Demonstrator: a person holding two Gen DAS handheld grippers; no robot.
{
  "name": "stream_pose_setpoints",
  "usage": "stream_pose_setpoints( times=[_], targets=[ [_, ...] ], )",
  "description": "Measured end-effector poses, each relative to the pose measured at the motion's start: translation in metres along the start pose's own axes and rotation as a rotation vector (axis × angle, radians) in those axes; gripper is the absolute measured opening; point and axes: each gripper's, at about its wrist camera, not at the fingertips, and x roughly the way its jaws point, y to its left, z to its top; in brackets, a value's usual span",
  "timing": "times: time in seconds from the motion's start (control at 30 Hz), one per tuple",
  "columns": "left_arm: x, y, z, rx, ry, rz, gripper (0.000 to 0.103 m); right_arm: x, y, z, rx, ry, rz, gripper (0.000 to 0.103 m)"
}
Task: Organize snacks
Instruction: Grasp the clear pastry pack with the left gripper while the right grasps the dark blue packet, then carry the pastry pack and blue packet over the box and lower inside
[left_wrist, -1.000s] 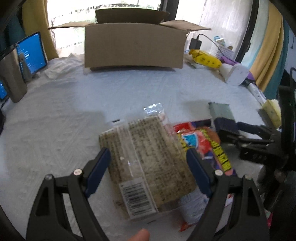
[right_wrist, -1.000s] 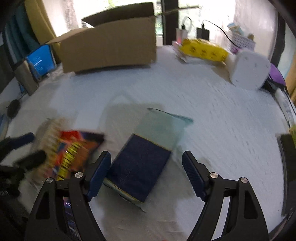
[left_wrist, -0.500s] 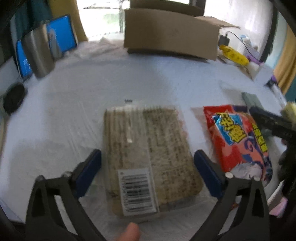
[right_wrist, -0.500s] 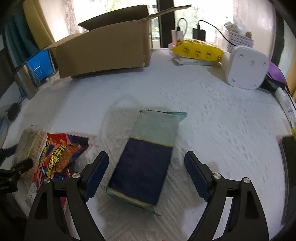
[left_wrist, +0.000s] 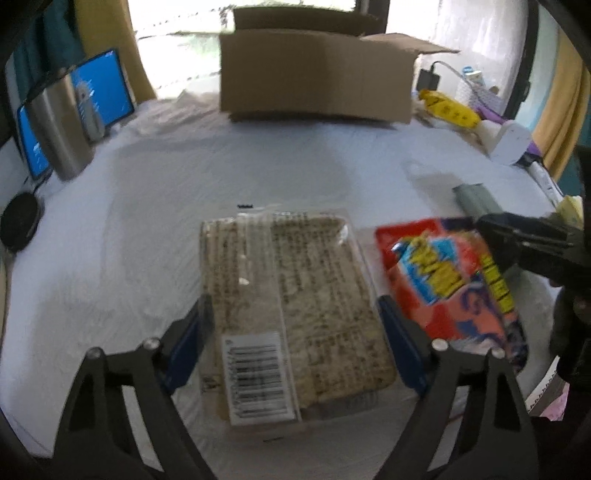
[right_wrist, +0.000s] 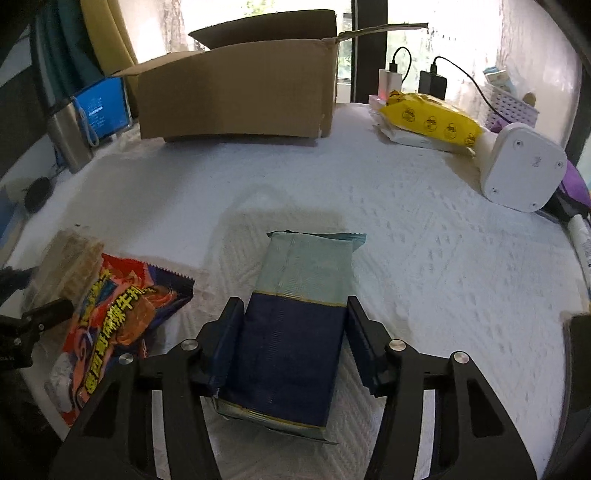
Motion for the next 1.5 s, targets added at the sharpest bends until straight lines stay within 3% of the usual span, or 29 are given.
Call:
stream_pose_setpoints(
  times=[0.5,0.8,1.2,1.5],
  targets=[
    [-0.017,0.0,0.067,-0.02,-0.124,-0.099,0.086,-0.022,0.005,0.052,-0.037,-0.113,0.076,0.058],
    [-0.018,0.002,0.105,0.023,-0.176,-0.127,0.087,-0.021,0.018,0.091,-0.07,-0.157,0.111,0.058],
    [-0.013,0.011,0.188,0.096,-0.254,-0.141,0.087,-0.033,0.021,0.154,-0.111,-0.255,0.117,0.058],
    [0.017,0.022,0.254,0.097,-0.196,-0.178,0.087,-0.021,0.014,0.208,-0.118,-0.299,0.129,0.058]
  ],
)
